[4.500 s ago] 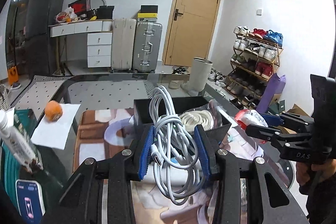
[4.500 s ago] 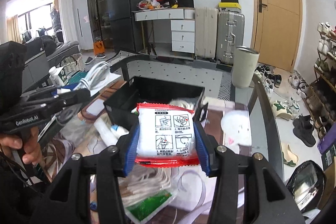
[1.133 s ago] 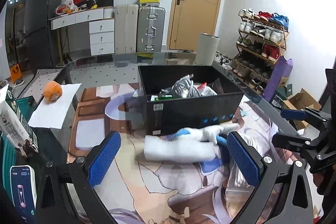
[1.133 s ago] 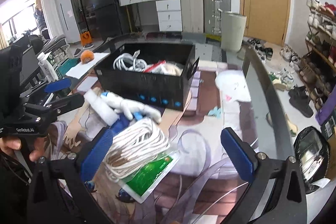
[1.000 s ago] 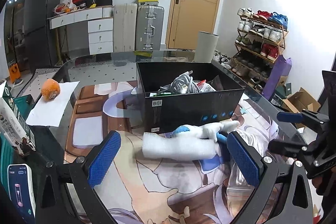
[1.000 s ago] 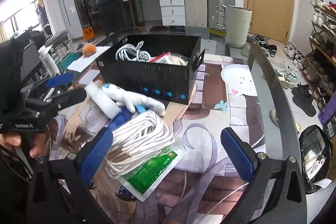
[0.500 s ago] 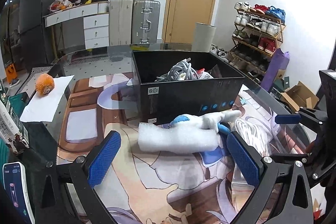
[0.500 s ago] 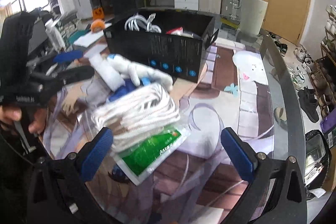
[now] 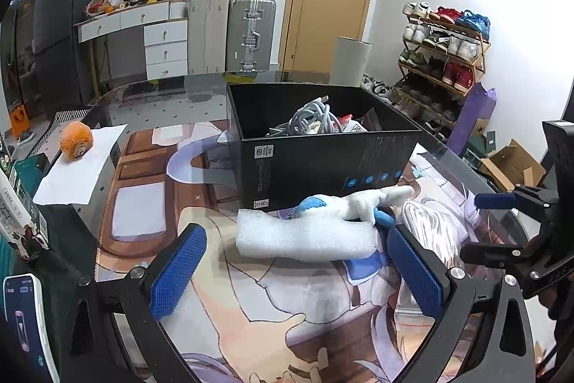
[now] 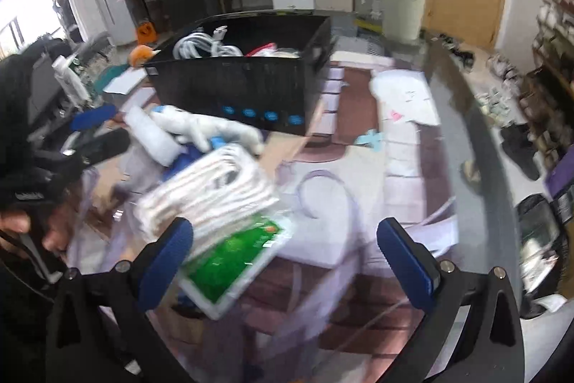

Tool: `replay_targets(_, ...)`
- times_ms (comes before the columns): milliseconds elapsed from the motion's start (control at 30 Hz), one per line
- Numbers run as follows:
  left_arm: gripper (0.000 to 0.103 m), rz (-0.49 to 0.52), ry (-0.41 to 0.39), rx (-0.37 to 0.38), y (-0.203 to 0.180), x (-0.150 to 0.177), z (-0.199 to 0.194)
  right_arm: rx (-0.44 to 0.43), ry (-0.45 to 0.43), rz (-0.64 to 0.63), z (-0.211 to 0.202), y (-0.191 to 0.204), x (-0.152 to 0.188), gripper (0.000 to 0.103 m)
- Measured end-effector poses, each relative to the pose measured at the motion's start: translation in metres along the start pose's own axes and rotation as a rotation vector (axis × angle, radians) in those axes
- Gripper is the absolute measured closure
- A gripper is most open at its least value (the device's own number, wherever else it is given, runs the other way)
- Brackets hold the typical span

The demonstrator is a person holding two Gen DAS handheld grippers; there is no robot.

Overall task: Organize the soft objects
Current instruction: 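Move both tools back from the box toward the remaining heap, then close the right tool on the clear zip bag of white rope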

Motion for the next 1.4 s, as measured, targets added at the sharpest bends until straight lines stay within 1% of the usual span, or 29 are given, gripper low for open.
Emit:
replay_targets(100, 0.0, -0.002, 0.002, 0.004, 0.0, 0.001, 0.0, -0.054, 0.007, -0.008, 0.005, 0.016, 0.0, 0.0)
replay_targets(200, 0.0, -0.013, 0.001, 0.009, 0.002, 0.001, 0.0, -0.121, 0.002, 0.018, 0.011, 0.031, -0.003, 0.0)
replay_targets(267, 0.0, -0.018, -0.004, 0.012, 0.002, 0.001, -0.001, -0.14, 0.014, 0.035, 0.015, 0.036, -0.003, 0.0)
replay_targets(333, 0.0, -0.024, -0.001, 0.017, 0.004, 0.002, -0.002, -0.134, 0.02, 0.041, 0.02, 0.04, -0.005, 0.0)
replay_targets(467, 0.0, -0.044, -0.007, 0.029, 0.007, 0.002, -0.003, -0.151, 0.03, 0.052, 0.029, 0.047, -0.008, 0.0)
replay_targets(600, 0.0, -0.05, -0.009, 0.031, 0.007, 0.002, -0.004, -0.13, 0.026, 0.043, 0.034, 0.051, -0.012, 0.0)
replay_targets(700, 0.0, -0.055, -0.005, 0.031, 0.008, 0.002, -0.003, -0.081, 0.034, 0.009, 0.039, 0.054, -0.014, 0.0)
replay_targets(733, 0.0, -0.058, -0.005, 0.033, 0.008, 0.003, -0.003, -0.078, 0.034, 0.002, 0.039, 0.054, -0.013, 0.001)
replay_targets(800, 0.0, -0.068, -0.003, 0.037, 0.01, 0.003, -0.003, -0.054, 0.028, -0.011, 0.038, 0.052, -0.012, 0.007)
replay_targets(867, 0.0, -0.073, -0.002, 0.039, 0.011, 0.003, -0.003, -0.054, 0.032, -0.014, 0.036, 0.048, -0.011, 0.014)
replay_targets(933, 0.0, -0.072, -0.002, 0.04, 0.011, 0.003, -0.002, -0.051, 0.032, -0.017, 0.033, 0.045, -0.011, 0.017)
replay_targets(1033, 0.0, -0.069, -0.001, 0.041, 0.012, 0.003, -0.002, -0.055, 0.029, -0.033, 0.03, 0.042, -0.009, 0.03)
replay_targets(1100, 0.0, -0.071, -0.002, 0.041, 0.012, 0.003, -0.002, -0.068, 0.033, -0.041, 0.028, 0.04, -0.008, 0.034)
replay_targets(1167, 0.0, -0.071, 0.001, 0.039, 0.012, 0.003, -0.001, -0.077, 0.027, -0.039, 0.027, 0.038, -0.008, 0.043)
replay_targets(1200, 0.0, -0.071, 0.002, 0.039, 0.011, 0.004, -0.001, -0.085, 0.025, -0.033, 0.026, 0.036, -0.008, 0.045)
replay_targets(1233, 0.0, -0.07, 0.003, 0.039, 0.011, 0.004, -0.001, -0.091, 0.024, -0.032, 0.026, 0.035, -0.008, 0.052)
replay_targets(1333, 0.0, -0.068, 0.009, 0.036, 0.01, 0.003, 0.0, -0.097, 0.02, -0.045, 0.025, 0.034, -0.008, 0.058)
replay_targets(1400, 0.0, -0.067, 0.011, 0.038, 0.009, 0.003, 0.0, -0.102, 0.016, -0.048, 0.024, 0.034, -0.008, 0.059)
Point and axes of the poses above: each gripper's, at about its wrist camera, not at the fingertips, and z roughly the way its jaws point, y to its left, x to its underside, the point moved 6 cm from there along z, roughly the way its jaws point, and after that the axes turned 5 degrees about -x, right-handed, at the moved point
